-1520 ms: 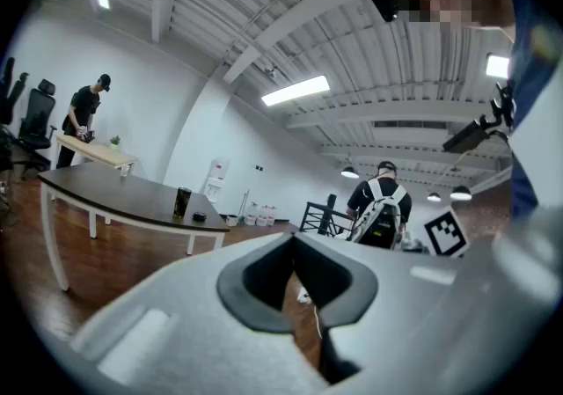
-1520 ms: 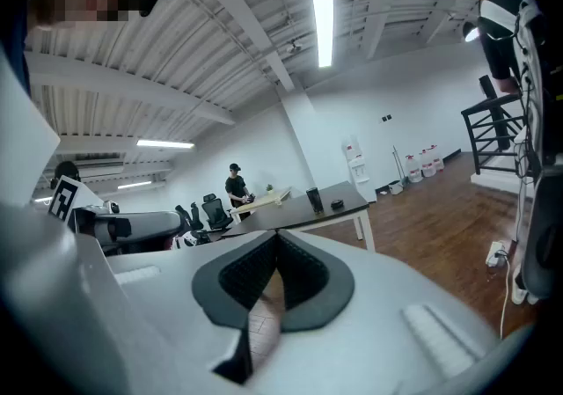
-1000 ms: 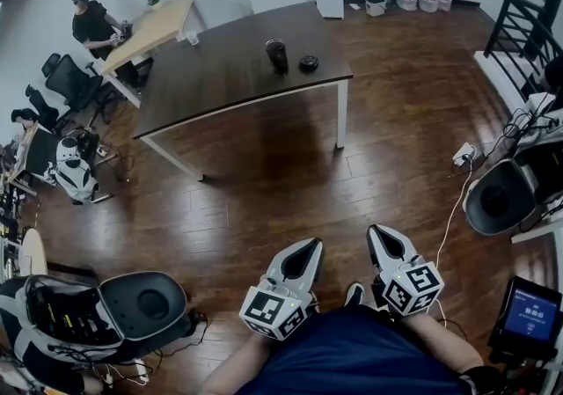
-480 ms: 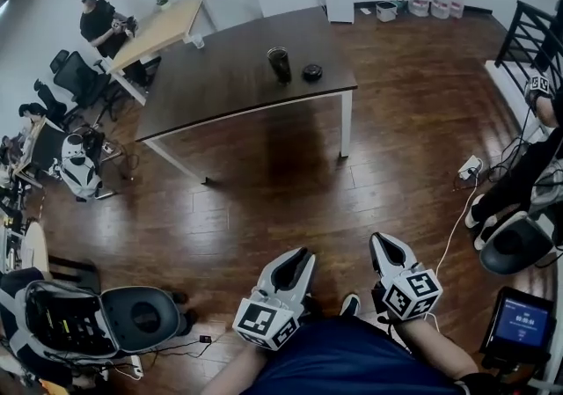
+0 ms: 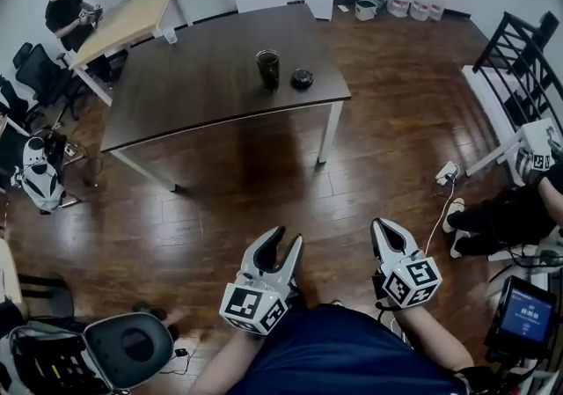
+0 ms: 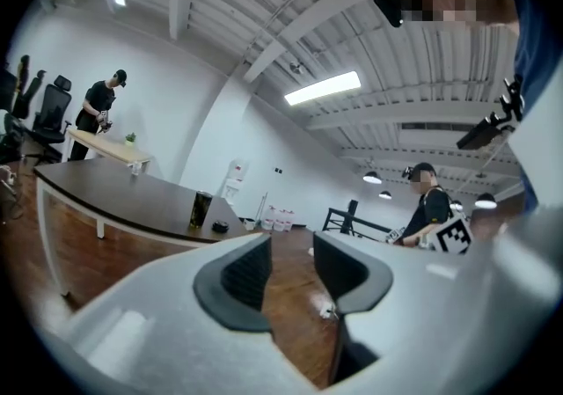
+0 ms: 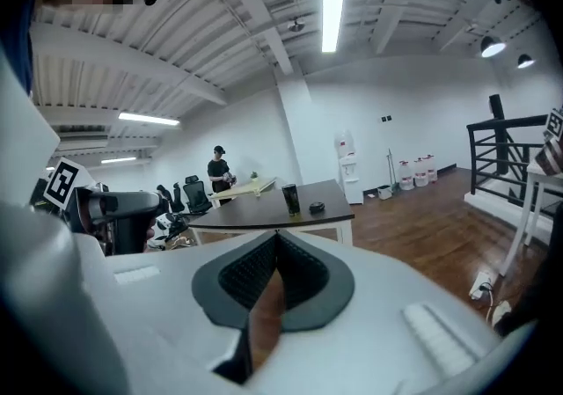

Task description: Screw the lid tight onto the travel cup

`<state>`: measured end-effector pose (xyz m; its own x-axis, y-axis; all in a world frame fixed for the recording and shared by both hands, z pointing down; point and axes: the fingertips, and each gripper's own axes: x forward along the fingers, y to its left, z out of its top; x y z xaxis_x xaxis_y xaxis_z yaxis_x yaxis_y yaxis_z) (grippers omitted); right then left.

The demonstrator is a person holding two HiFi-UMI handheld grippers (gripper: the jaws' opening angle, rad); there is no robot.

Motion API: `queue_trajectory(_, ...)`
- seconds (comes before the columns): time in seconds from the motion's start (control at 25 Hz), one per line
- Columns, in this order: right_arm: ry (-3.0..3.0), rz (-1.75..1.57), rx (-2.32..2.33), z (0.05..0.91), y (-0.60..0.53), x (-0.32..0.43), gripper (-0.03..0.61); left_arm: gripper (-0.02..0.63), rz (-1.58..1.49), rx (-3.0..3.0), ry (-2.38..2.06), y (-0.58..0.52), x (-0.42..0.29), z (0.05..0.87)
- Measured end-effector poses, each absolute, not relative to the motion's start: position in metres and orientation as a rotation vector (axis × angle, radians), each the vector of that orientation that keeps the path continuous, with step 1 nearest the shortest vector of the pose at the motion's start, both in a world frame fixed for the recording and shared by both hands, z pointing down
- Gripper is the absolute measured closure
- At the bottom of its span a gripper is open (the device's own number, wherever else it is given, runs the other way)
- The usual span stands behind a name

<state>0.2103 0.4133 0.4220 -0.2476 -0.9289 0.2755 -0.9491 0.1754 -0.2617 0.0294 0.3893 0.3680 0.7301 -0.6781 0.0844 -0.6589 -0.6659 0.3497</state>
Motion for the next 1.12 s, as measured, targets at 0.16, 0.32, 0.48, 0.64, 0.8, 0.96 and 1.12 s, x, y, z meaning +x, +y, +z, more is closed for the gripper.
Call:
queue_trajectory(0.16, -2.311, 0.54, 1.93, 0.405, 0.362, 0.197, 0.568, 0.453, -0.12, 2.598, -1.017, 0.331, 0.004, 0.363)
queue_trajectory(0.32, -2.279, 0.517, 1.946, 0.396, 0.318, 0.188, 0.568, 0.43, -0.119, 2.585, -0.999, 0.284, -0.01, 0.368)
queue_trajectory(0.48, -2.292, 0.509, 1.901, 0.402, 0.273, 0.181, 0.568, 0.426, -0.104, 2.585, -1.03, 0.244, -0.015, 0.373)
queue_trajectory(0.64, -2.333, 0.536, 1.863, 0.415, 0.212, 0.187, 0.568, 0.417, -0.054, 2.59, -1.06, 0.192, -0.006, 0.377)
queue_trajectory(0.8, -2.462, 0.508, 1.742, 0.424, 0.14, 0.186, 0.568, 0.432, 0.035, 2.612, -1.104, 0.135, 0.01, 0.378)
queue_trajectory(0.96, -2.533, 0.449, 1.541, 0.432, 0.08, 0.182, 0.568, 0.437, 0.125, 2.626, -1.181, 0.081, 0.034, 0.383)
queue_trajectory(1.12, -2.471, 0.494, 1.482, 0.451, 0.029, 0.191, 0.568, 0.425, 0.21, 2.593, -1.233, 0.029, 0.043, 0.405)
